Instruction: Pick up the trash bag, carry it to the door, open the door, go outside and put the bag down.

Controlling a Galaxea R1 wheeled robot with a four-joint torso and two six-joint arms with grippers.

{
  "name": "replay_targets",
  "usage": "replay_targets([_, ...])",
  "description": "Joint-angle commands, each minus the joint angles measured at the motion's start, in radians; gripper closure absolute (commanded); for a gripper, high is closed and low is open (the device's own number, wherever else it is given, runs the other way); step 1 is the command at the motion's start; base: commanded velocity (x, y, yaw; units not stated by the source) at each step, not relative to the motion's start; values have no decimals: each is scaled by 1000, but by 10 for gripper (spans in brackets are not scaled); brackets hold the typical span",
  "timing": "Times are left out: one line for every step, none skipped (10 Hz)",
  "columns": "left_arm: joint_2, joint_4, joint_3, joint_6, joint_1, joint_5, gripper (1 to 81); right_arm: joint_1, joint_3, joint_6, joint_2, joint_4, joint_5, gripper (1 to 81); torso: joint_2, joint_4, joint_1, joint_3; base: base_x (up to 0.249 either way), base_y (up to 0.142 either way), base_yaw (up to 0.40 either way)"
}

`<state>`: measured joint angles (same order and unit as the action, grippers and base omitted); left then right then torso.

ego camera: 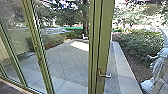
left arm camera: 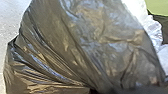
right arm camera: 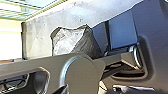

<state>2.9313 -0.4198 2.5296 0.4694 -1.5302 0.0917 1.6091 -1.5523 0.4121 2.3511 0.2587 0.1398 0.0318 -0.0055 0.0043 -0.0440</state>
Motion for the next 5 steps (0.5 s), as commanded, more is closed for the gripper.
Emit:
replay_targets([2,-4,-11,0,43,-67,811,-48,178,-4,-160,27,-23,10,0,0,0,0,0,0,0])
replay_targets([3,-2,-11,0,43,-67,811,-57,219,-4,-192,25,-23,10,0,0,0,0,0,0,0])
replay_targets([5,-4,-11,0,43,-67,811,-71,280,-3,-244,22,-26,10,0,0,0,0,0,0,0])
replay_targets([5,-5,-9,0,43,-66,811,-91,317,-3,-290,7,-25,10,0,0,0,0,0,0,0])
replay_targets([7,-5,-9,0,43,-66,811,-113,337,-3,-322,-15,-25,10,0,0,0,0,0,0,0])
